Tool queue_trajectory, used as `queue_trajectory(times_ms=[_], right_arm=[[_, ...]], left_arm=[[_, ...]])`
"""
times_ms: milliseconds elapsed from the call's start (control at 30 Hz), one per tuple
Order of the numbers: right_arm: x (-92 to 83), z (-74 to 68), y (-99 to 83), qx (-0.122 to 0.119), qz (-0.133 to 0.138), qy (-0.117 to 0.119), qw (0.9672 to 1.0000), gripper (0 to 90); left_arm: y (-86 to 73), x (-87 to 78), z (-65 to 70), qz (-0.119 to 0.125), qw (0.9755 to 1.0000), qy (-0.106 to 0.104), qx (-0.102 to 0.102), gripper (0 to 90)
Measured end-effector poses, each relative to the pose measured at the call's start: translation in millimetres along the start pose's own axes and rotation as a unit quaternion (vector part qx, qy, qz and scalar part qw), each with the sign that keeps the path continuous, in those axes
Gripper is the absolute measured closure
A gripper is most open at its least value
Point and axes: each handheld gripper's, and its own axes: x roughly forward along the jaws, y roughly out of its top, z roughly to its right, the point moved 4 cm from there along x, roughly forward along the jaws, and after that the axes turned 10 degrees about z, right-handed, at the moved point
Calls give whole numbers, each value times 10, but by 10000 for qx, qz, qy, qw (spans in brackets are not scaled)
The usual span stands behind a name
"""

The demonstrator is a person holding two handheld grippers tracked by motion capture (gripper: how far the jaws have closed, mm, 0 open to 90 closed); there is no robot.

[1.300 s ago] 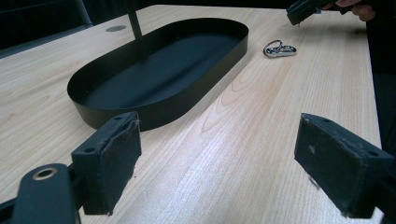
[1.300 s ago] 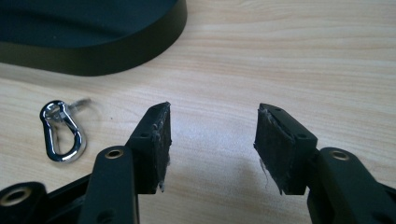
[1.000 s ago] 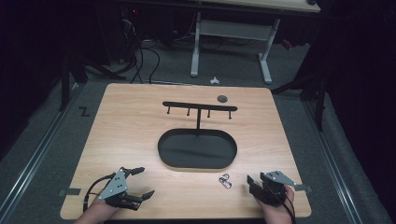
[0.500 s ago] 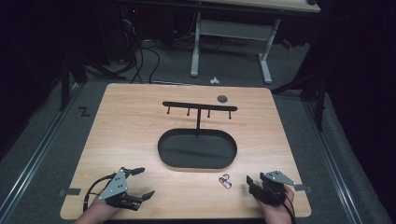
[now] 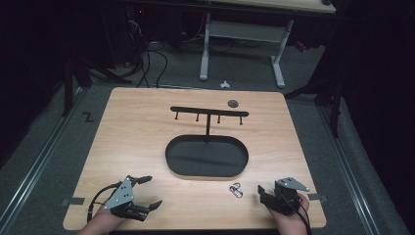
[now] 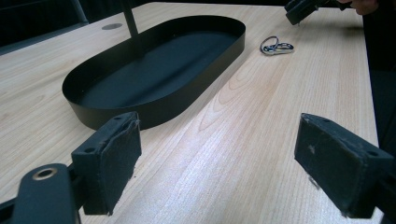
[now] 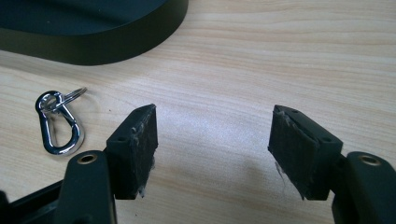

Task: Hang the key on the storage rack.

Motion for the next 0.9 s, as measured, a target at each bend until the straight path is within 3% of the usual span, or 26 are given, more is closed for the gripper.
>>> queue_trajectory(times_ms=[233, 467, 600, 900], right_arm=[[9, -30, 3, -78, -162, 54, 9998, 225], [20, -96, 34, 60, -319, 239, 9992, 221], [46, -101, 80, -3, -549, 321, 9980, 225], [76, -82, 219, -176, -1079, 262, 9937, 247]], left_arm=[[0, 0, 2, -5, 10000, -6, 3, 152], [-1, -2, 3, -3, 10000, -4, 7, 152], [-1, -4, 6, 7, 10000, -4, 12, 152], [-1, -7, 9, 11, 10000, -26, 28, 152]])
